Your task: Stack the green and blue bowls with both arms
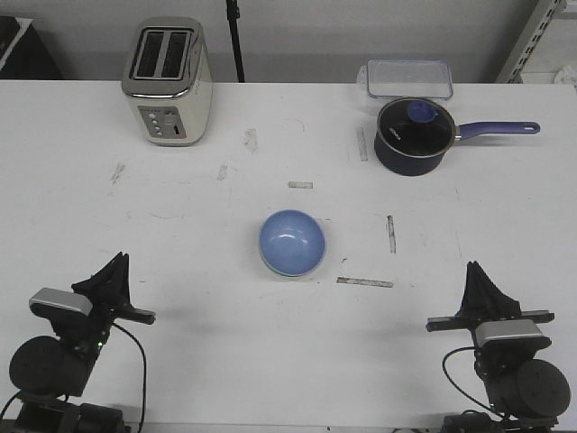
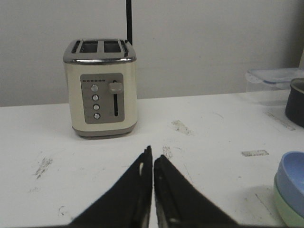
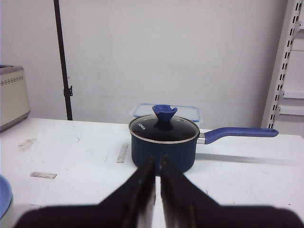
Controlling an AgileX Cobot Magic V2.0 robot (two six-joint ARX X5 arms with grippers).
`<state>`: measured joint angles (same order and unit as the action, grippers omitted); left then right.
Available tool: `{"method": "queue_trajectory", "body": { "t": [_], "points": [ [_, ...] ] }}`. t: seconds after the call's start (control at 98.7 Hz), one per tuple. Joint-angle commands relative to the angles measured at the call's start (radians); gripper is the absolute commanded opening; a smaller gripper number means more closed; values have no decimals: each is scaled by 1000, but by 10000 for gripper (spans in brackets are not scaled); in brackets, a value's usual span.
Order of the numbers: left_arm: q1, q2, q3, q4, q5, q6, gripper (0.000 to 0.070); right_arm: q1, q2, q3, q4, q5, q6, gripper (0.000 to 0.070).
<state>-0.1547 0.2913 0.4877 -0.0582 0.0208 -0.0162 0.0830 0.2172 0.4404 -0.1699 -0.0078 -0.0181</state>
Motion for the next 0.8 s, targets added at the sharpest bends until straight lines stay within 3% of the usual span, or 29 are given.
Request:
{"method": "queue_trajectory", "body": {
  "t": [0.0, 0.284, 0.506, 0.79],
  "points": [
    [-1, -16, 5, 14, -3, 8, 1, -1, -2, 4, 10, -2, 13, 9],
    [29, -76, -19, 12, -15, 8, 1, -1, -2, 4, 10, -2, 13, 9],
    [107, -137, -198, 173, -14, 8, 1, -1, -2, 4, 10, -2, 13, 9],
    [132, -237, -373, 180, -14, 8, 1, -1, -2, 4, 10, 0, 13, 9]
  ]
}}
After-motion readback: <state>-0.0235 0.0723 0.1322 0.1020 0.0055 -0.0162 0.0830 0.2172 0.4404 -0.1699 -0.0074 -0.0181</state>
